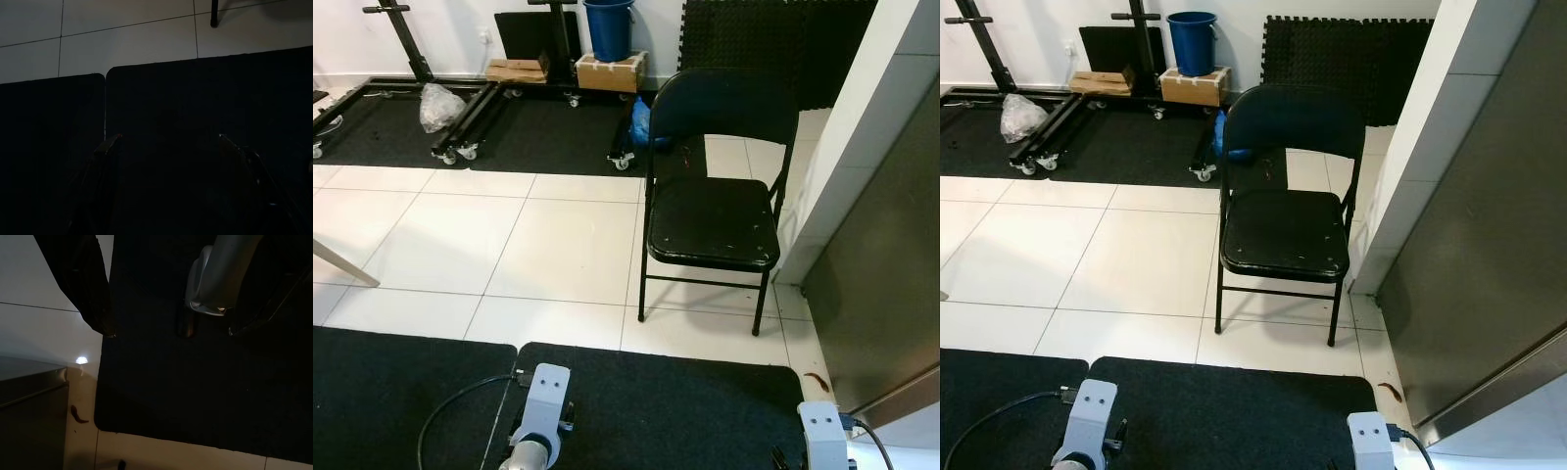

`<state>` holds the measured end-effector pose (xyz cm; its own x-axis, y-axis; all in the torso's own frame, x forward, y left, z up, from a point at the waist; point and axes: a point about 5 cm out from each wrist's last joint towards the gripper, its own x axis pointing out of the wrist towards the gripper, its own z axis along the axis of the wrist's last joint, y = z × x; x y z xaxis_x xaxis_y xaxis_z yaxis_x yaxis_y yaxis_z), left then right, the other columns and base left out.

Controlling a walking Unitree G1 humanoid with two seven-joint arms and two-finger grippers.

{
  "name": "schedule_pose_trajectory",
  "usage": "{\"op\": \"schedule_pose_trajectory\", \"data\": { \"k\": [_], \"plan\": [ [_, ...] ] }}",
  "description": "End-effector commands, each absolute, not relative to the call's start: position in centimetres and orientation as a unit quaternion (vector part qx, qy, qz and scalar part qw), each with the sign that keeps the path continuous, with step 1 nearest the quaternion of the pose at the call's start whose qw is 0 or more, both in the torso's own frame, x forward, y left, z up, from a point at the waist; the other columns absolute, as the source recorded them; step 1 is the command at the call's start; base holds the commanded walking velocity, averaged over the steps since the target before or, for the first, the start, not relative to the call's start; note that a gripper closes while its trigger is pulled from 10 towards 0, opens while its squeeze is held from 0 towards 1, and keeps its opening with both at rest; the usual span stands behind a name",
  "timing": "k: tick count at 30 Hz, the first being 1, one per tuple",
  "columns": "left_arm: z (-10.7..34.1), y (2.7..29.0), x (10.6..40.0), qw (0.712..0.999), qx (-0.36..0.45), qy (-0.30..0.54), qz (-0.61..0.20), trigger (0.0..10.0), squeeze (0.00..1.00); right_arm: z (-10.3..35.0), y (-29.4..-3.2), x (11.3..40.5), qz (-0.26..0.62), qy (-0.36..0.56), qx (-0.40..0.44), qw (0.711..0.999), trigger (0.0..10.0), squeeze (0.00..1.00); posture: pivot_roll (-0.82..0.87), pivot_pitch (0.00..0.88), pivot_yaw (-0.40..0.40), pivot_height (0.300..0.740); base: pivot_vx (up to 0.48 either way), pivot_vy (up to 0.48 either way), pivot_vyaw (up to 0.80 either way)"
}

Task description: Restocking fridge

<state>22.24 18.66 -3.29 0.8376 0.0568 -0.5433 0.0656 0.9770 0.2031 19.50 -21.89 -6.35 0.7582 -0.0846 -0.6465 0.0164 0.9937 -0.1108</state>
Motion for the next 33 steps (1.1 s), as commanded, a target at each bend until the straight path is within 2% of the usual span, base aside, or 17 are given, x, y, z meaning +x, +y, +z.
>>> {"op": "schedule_pose_trajectory", "data": {
  "k": [1,19,24,33],
  "plan": [
    [-3.7,18.7,21.7,0.949,0.111,0.296,-0.005,10.0,0.0,-6.8,-22.1,18.8,-0.033,0.361,-0.045,0.931,10.0,0.0,-0.13,0.158,0.011,0.717,0.0,0.0,0.0],
    [-3.8,18.9,21.4,0.947,0.12,0.297,-0.007,10.0,0.0,-6.4,-21.1,19.5,-0.01,0.341,-0.045,0.939,10.0,0.0,-0.12,0.157,0.013,0.717,0.0,0.0,0.0],
    [-3.9,18.9,21.3,0.947,0.122,0.298,-0.006,10.0,0.0,-6.4,-21.0,19.6,-0.008,0.343,-0.048,0.938,10.0,0.04,-0.12,0.158,0.012,0.717,0.0,0.0,0.75],
    [-4.0,19.0,21.2,0.946,0.121,0.3,-0.006,10.0,0.0,-6.4,-21.0,19.6,-0.009,0.342,-0.045,0.939,10.0,0.04,-0.12,0.159,0.012,0.717,0.0,0.0,0.78]
  ]
}}
